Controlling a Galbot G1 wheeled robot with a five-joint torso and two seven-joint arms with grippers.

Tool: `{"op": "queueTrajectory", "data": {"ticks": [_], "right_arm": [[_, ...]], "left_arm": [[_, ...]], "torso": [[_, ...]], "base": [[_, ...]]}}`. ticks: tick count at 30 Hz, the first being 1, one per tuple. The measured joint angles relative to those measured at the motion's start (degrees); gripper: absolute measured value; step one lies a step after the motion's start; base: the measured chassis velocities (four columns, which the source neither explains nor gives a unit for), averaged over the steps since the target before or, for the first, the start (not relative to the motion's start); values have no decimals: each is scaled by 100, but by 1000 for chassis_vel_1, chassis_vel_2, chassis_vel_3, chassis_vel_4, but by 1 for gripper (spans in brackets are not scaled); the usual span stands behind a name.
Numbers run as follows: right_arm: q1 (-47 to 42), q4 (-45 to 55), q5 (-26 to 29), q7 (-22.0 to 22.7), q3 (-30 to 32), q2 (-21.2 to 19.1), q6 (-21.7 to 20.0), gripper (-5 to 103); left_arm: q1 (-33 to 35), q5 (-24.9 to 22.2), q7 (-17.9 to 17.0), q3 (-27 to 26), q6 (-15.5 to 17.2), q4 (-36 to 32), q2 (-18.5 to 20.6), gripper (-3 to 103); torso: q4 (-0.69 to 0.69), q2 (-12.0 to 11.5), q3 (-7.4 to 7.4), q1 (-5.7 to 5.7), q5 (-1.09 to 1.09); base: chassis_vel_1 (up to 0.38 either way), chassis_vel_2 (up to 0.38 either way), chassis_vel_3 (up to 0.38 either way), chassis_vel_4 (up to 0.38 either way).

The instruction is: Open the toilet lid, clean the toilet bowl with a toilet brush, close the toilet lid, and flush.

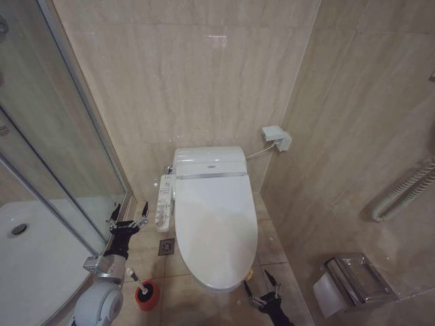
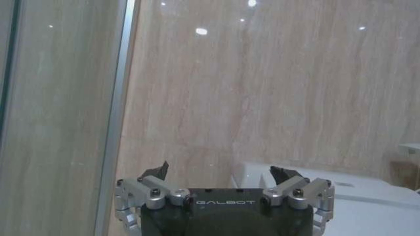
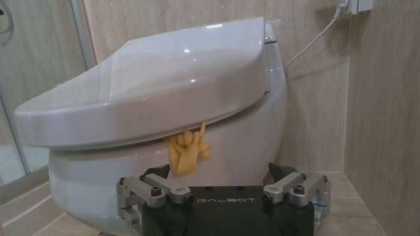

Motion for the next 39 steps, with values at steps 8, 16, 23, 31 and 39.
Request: {"op": "queueTrajectory", "data": {"ticks": [8, 16, 23, 31, 39], "right_arm": [[64, -142, 59, -81, -26, 22, 24, 81], [14, -119, 62, -107, -67, 34, 37, 54], [-80, -46, 63, -141, -67, 27, 66, 27], [-383, 262, 105, -205, -86, 28, 120, 23], [-729, 637, 133, -288, -93, 77, 222, 23]], "left_arm": [[-15, 10, 6, 5, -1, 40, -29, 100], [-24, 19, 9, 1, -4, 59, -31, 100], [-28, 32, 11, 10, -4, 69, -60, 100], [-33, 39, 16, 14, -8, 81, -76, 100], [-20, 41, 25, 5, -34, 88, -79, 100]], "torso": [[-2, 0, 0, 0, -1], [2, 0, 0, 0, 1], [0, 0, 0, 0, 1], [0, 0, -1, 0, 0], [-1, 0, -1, 0, -1]], "base": [[0, 0, 0, 0], [0, 0, 0, 0], [0, 0, 0, 0], [0, 0, 0, 0], [0, 0, 0, 0]]}}
